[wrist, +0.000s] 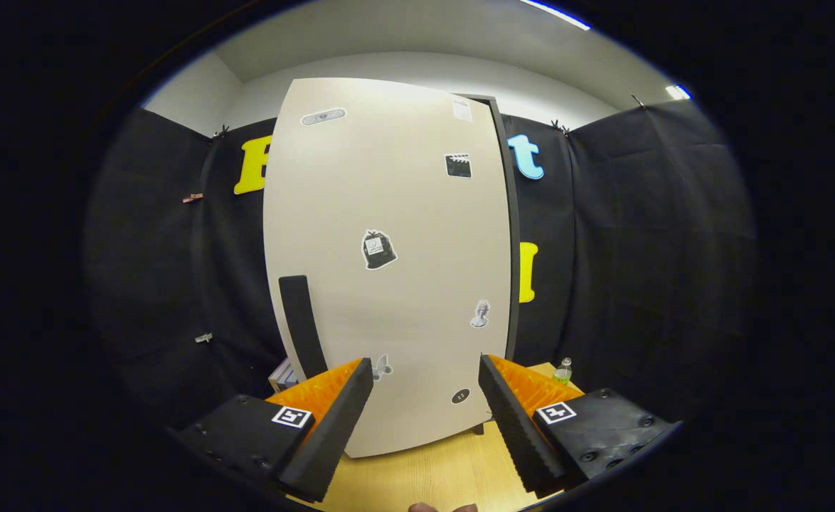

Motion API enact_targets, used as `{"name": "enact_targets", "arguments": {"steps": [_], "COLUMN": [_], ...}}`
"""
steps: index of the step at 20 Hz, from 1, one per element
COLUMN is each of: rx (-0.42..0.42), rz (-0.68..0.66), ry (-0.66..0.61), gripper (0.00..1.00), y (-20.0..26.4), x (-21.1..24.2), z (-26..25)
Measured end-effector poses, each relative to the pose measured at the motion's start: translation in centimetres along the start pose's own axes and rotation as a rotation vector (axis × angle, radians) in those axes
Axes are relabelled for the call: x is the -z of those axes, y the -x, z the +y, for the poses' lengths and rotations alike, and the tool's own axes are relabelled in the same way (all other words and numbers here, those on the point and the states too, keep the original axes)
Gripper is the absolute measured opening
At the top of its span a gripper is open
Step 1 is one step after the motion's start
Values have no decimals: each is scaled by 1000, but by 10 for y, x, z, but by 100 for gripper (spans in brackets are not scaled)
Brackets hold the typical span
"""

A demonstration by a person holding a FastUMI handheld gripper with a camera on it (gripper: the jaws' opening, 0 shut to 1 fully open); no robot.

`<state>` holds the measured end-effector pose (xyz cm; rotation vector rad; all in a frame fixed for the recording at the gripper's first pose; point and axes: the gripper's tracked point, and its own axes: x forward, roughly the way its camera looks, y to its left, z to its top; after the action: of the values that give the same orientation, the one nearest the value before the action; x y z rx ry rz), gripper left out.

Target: Open the shoe cabinet door, grab the shoes and put them into the shoe cabinet, then close the shoe cabinet door.

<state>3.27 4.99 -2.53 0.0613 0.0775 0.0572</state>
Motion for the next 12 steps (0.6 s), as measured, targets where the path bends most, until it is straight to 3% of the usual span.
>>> {"name": "enact_targets", "arguments": {"steps": [12], "rx": [2], "rz": [-12], "ry": [7], "gripper": [98], "y": [2], "x": [-2], "z": [-2]}}
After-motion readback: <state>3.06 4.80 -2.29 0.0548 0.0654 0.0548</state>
